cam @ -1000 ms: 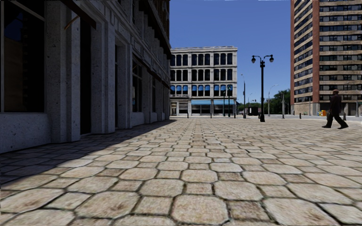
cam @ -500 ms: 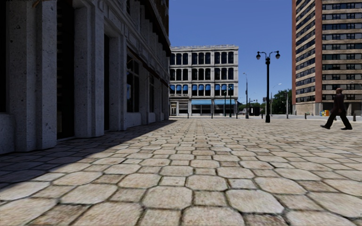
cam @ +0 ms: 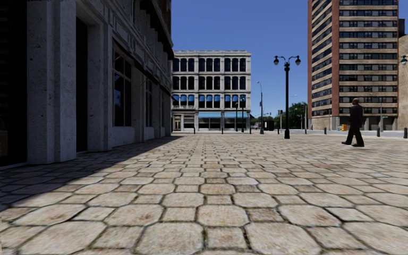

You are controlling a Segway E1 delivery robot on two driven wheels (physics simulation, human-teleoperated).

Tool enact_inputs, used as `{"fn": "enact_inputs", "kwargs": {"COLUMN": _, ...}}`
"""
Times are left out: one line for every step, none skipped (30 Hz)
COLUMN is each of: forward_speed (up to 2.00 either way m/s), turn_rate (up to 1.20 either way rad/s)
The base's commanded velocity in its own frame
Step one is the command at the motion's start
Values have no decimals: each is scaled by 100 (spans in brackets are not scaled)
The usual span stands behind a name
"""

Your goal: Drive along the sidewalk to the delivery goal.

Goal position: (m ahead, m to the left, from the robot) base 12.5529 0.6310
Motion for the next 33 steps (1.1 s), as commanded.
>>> {"fn": "enact_inputs", "kwargs": {"forward_speed": 200, "turn_rate": 0}}
{"fn": "enact_inputs", "kwargs": {"forward_speed": 200, "turn_rate": 0}}
{"fn": "enact_inputs", "kwargs": {"forward_speed": 200, "turn_rate": 0}}
{"fn": "enact_inputs", "kwargs": {"forward_speed": 200, "turn_rate": 0}}
{"fn": "enact_inputs", "kwargs": {"forward_speed": 200, "turn_rate": 0}}
{"fn": "enact_inputs", "kwargs": {"forward_speed": 200, "turn_rate": 0}}
{"fn": "enact_inputs", "kwargs": {"forward_speed": 200, "turn_rate": 0}}
{"fn": "enact_inputs", "kwargs": {"forward_speed": 200, "turn_rate": 0}}
{"fn": "enact_inputs", "kwargs": {"forward_speed": 200, "turn_rate": 0}}
{"fn": "enact_inputs", "kwargs": {"forward_speed": 200, "turn_rate": 0}}
{"fn": "enact_inputs", "kwargs": {"forward_speed": 200, "turn_rate": 0}}
{"fn": "enact_inputs", "kwargs": {"forward_speed": 200, "turn_rate": 0}}
{"fn": "enact_inputs", "kwargs": {"forward_speed": 200, "turn_rate": 0}}
{"fn": "enact_inputs", "kwargs": {"forward_speed": 200, "turn_rate": 0}}
{"fn": "enact_inputs", "kwargs": {"forward_speed": 200, "turn_rate": 0}}
{"fn": "enact_inputs", "kwargs": {"forward_speed": 200, "turn_rate": 0}}
{"fn": "enact_inputs", "kwargs": {"forward_speed": 200, "turn_rate": 0}}
{"fn": "enact_inputs", "kwargs": {"forward_speed": 200, "turn_rate": 0}}
{"fn": "enact_inputs", "kwargs": {"forward_speed": 200, "turn_rate": 0}}
{"fn": "enact_inputs", "kwargs": {"forward_speed": 200, "turn_rate": 0}}
{"fn": "enact_inputs", "kwargs": {"forward_speed": 200, "turn_rate": 0}}
{"fn": "enact_inputs", "kwargs": {"forward_speed": 200, "turn_rate": 0}}
{"fn": "enact_inputs", "kwargs": {"forward_speed": 200, "turn_rate": 0}}
{"fn": "enact_inputs", "kwargs": {"forward_speed": 200, "turn_rate": 0}}
{"fn": "enact_inputs", "kwargs": {"forward_speed": 200, "turn_rate": 0}}
{"fn": "enact_inputs", "kwargs": {"forward_speed": 200, "turn_rate": 0}}
{"fn": "enact_inputs", "kwargs": {"forward_speed": 200, "turn_rate": 0}}
{"fn": "enact_inputs", "kwargs": {"forward_speed": 200, "turn_rate": 0}}
{"fn": "enact_inputs", "kwargs": {"forward_speed": 200, "turn_rate": 0}}
{"fn": "enact_inputs", "kwargs": {"forward_speed": 200, "turn_rate": 0}}
{"fn": "enact_inputs", "kwargs": {"forward_speed": 200, "turn_rate": 0}}
{"fn": "enact_inputs", "kwargs": {"forward_speed": 200, "turn_rate": 0}}
{"fn": "enact_inputs", "kwargs": {"forward_speed": 200, "turn_rate": 0}}
